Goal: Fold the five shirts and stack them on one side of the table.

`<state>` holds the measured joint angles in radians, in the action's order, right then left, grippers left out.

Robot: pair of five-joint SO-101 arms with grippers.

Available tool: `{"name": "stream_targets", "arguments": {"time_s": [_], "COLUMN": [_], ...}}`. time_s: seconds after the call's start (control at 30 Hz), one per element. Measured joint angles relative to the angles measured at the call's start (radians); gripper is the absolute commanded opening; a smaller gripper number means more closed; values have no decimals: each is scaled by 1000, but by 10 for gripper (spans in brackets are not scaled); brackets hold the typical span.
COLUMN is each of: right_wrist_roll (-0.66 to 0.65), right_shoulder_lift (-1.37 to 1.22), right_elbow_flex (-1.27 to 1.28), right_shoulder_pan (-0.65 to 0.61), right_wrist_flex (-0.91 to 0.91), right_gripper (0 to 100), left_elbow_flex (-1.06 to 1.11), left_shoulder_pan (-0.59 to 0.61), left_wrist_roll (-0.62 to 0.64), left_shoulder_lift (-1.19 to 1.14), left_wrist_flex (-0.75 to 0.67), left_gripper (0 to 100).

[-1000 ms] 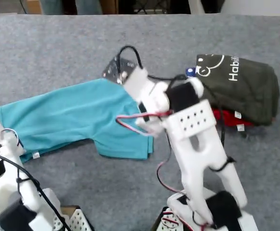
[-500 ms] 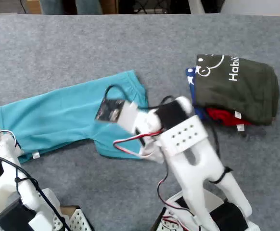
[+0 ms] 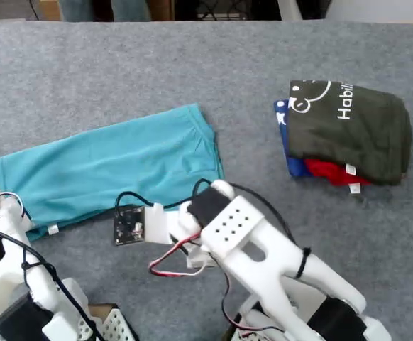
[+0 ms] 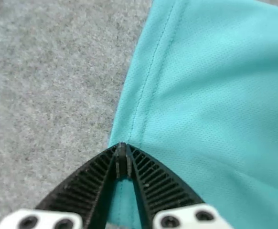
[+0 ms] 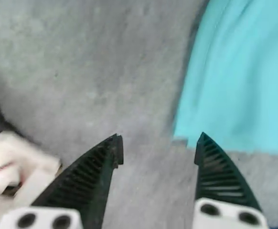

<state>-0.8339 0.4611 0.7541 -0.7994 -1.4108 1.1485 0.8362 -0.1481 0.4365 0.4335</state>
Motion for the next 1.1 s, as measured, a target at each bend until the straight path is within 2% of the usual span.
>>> {"name": "stream_targets", "arguments": {"time_s": [0.37, 0.5, 0.77, 0.97, 1.1], "right_wrist_roll": [0, 0, 0, 0, -2], "right_shoulder_lift": [-330, -430, -505, -566, -615], "right_elbow_flex": [20, 17, -35, -118, -178], "right_shoulder_pan": [5, 57, 95, 129, 181], "right_wrist_flex": [339, 440, 470, 470, 499], "right_gripper": [252, 251, 247, 73, 59], "left_elbow_flex": [0, 0, 0, 0, 0], "left_shoulder_pan": [0, 0, 0, 0, 0], "left_wrist_roll": [0, 0, 0, 0, 0], "left_shoulder_lift": [0, 0, 0, 0, 0], "left_wrist_flex": [0, 0, 0, 0, 0], "left_gripper": [30, 30, 30, 30, 30]}}
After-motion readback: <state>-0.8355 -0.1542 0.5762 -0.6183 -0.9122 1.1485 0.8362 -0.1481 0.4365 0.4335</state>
